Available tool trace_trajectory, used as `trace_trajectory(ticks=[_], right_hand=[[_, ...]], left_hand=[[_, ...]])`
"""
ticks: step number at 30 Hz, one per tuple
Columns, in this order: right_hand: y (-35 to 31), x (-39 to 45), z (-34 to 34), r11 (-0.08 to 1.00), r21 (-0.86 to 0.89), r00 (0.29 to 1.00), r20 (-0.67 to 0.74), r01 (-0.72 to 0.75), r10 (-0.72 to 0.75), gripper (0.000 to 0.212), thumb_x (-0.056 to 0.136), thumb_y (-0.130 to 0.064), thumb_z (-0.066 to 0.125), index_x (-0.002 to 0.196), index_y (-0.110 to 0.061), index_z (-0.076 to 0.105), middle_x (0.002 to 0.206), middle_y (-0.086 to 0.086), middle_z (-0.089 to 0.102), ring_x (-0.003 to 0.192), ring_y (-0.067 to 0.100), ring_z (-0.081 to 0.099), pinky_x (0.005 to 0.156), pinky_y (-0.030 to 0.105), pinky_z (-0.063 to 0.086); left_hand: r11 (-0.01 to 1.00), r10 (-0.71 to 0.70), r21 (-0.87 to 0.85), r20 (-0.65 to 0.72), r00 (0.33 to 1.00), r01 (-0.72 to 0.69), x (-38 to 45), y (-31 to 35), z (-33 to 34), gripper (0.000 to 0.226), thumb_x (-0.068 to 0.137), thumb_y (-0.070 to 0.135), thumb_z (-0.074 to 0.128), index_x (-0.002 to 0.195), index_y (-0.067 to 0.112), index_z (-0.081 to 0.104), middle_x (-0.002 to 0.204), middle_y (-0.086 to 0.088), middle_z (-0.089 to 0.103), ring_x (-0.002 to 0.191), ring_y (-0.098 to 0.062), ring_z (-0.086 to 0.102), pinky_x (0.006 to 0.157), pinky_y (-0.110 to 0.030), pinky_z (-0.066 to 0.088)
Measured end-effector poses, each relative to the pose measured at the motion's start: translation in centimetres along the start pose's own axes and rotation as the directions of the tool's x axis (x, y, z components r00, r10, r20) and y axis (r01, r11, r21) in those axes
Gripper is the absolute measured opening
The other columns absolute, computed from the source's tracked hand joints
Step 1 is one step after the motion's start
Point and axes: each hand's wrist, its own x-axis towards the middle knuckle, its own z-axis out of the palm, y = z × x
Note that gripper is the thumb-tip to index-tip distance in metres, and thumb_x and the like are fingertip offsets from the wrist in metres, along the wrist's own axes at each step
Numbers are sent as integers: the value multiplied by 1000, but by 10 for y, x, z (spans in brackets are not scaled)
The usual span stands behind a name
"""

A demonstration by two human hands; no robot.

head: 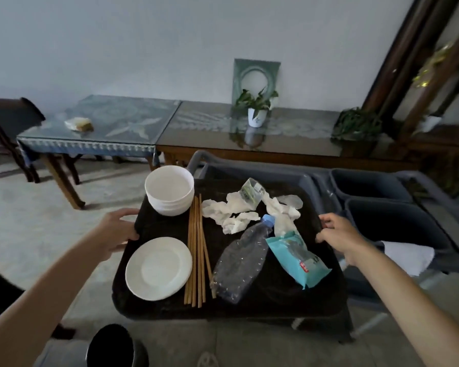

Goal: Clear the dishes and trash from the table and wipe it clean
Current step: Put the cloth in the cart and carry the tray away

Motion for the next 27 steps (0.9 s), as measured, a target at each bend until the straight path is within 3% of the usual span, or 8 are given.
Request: trace_trajectory(ticks=[4,8,12,16,18,21,24,27], right_hand=[[-10,58,-17,996,62,997,-48,-57,60,58,82,12,67,131,-17,59,112,7,67,94,18,61,68,29,46],[-17,115,-29,990,82,988,-93,-112,120,61,84,10,65,136,-20,57,111,8,69,95,22,63,65,30,46],[-11,165,-29,986,72,977,-142,-148,157,68,81,10,69,142,-18,54,119,11,68,106,28,65,83,42,58],[-6,199,-22,983,56,972,-151,-175,181,64,82,9,69,138,-17,55,114,8,66,103,26,64,79,40,57],[-3,218,-21,982,27,969,-160,-187,189,60,82,8,69,135,-18,57,108,6,67,99,26,66,80,43,59],[3,242,-21,979,-24,970,-144,-203,198,53,83,5,68,129,-20,59,104,3,68,94,24,65,79,43,60],[10,264,-22,976,-20,970,-121,-216,212,52,82,5,66,127,-22,61,105,4,69,94,24,66,70,37,58],[17,284,-18,973,-44,971,-89,-228,223,50,82,5,66,124,-23,61,105,4,69,94,22,65,64,33,52]], left_hand=[[996,51,67,4,999,-51,75,51,42,62,81,-25,48,120,21,64,107,-16,70,91,-24,62,62,-31,48],[978,139,152,27,990,-142,137,84,84,61,81,-24,51,114,26,65,88,-16,70,76,-26,64,63,-33,52],[924,221,305,70,973,-232,187,104,115,59,77,-17,56,108,33,68,80,-6,74,80,-28,70,76,-42,61],[906,232,349,69,970,-241,221,107,144,56,82,-9,56,112,38,64,77,-8,72,72,-28,67,64,-35,56],[914,213,340,61,975,-221,237,104,159,55,83,-6,54,124,28,68,82,-10,72,75,-29,69,60,-33,56],[937,156,313,29,987,-157,254,95,177,53,86,-10,54,127,20,67,83,-8,71,75,-26,66,59,-33,53],[935,116,340,-14,993,-105,270,87,189,56,82,-8,55,127,22,70,77,-8,69,70,-26,63,64,-35,53],[920,83,389,-55,995,-55,286,80,196,65,81,-3,57,137,30,63,85,-7,70,73,-27,66,62,-32,55]])
